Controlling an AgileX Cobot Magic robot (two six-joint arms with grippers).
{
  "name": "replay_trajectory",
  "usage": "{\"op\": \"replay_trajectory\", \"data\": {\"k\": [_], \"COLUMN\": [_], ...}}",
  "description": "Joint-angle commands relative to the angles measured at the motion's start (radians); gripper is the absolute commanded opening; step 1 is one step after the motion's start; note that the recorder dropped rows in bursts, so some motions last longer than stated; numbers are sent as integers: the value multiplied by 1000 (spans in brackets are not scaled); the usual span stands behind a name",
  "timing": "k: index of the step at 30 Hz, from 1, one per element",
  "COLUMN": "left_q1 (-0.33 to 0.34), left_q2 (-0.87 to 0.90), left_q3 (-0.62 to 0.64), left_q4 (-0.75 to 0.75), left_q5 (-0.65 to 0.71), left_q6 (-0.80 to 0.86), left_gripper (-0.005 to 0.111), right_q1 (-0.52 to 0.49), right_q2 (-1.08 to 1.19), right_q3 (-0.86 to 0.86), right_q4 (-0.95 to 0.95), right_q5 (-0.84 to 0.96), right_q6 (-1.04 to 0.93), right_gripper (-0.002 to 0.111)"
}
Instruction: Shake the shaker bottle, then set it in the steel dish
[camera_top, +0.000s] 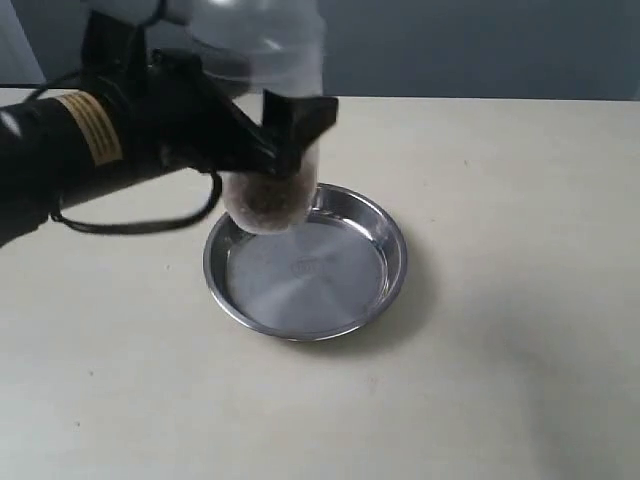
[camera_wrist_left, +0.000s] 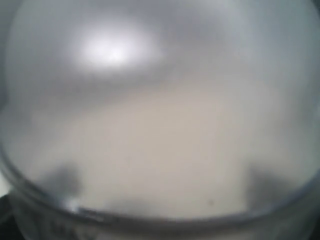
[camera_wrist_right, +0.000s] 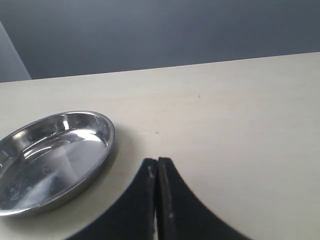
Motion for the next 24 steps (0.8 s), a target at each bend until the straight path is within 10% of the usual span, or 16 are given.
{"op": "replay_trajectory", "data": {"k": [1,4,8,12,16,20,24], "left_q1": [-73,-108,-3,-96,0,-88,9], "left_q2": [6,6,16,6,21,12,34], "left_q3": [-6,-8,4,9,12,11,9], "left_q4": [216,332,-155,314,-130,360,-53], "left_q5": [-60,-31,-14,-94,-43,-59,-6], "left_q6": [-157,-142,-9,-36,-28,-93,-45], "left_gripper": [0,0,0,0,0,0,0], "right_q1": [2,2,2,2,2,2,2], "right_q2": [-4,-4,-4,-4,-4,-4,-4], "right_q3": [1,1,1,1,1,1,1], "right_q4": [-5,-5,-5,-5,-5,-5,-5], "right_q5": [-10,-10,-10,-10,-10,-10,-10], "right_q6": [-3,-3,-3,-3,-3,-3,-3], "right_gripper": [-1,-1,-1,-1,-1,-1,-1]}}
